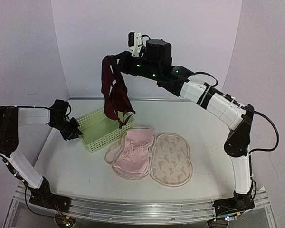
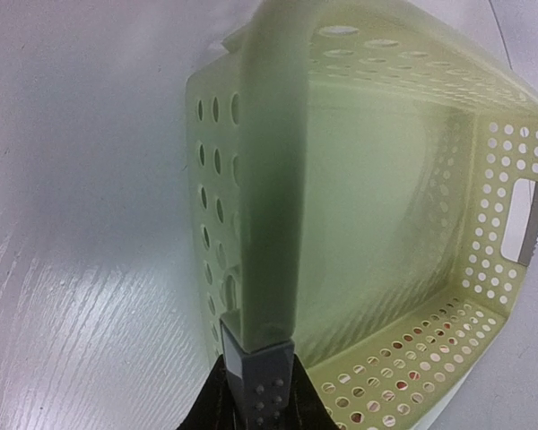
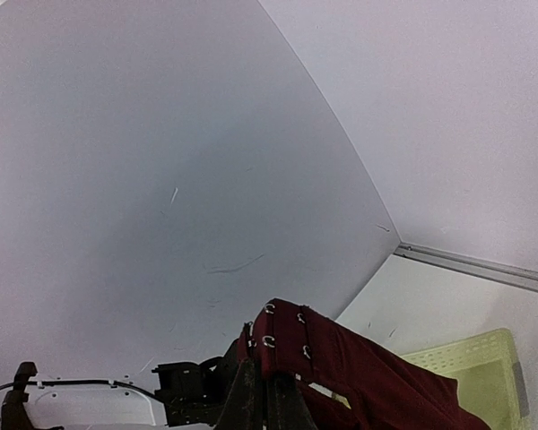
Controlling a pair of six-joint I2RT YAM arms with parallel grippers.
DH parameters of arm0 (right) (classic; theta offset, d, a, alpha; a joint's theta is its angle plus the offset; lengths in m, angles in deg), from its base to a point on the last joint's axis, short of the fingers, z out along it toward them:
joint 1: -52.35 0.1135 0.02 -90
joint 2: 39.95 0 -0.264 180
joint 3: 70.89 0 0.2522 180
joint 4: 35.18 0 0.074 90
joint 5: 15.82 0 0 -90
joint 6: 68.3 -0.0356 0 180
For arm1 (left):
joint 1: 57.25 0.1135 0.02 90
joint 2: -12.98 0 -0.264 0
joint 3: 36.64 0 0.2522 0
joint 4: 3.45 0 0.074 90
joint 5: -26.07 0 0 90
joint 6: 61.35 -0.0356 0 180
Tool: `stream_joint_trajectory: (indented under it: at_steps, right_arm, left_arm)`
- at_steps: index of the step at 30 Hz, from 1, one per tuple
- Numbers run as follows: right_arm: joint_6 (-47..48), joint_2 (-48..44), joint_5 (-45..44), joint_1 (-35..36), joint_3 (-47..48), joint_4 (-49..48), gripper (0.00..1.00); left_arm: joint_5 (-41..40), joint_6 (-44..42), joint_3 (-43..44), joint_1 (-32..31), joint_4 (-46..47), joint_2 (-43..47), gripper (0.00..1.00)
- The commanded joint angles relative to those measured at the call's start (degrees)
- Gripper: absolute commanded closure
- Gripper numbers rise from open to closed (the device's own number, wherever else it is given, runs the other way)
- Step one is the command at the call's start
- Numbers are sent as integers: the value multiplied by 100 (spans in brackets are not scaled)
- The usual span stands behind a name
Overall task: Unzip the laundry bag and remove the bra
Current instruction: Hold the bin at the center of the board.
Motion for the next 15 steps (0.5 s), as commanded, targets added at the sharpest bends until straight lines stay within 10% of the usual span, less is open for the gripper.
stream_joint_trajectory:
  at_steps: [1, 15]
  right_arm:
    - [-113, 260, -8, -19, 453, -381, 100]
    - [-774, 1519, -143, -19, 944, -1468, 100]
  left_arm:
    - [37, -107, -222, -3, 131, 424, 93]
    - [137, -64, -467, -2, 162, 813, 95]
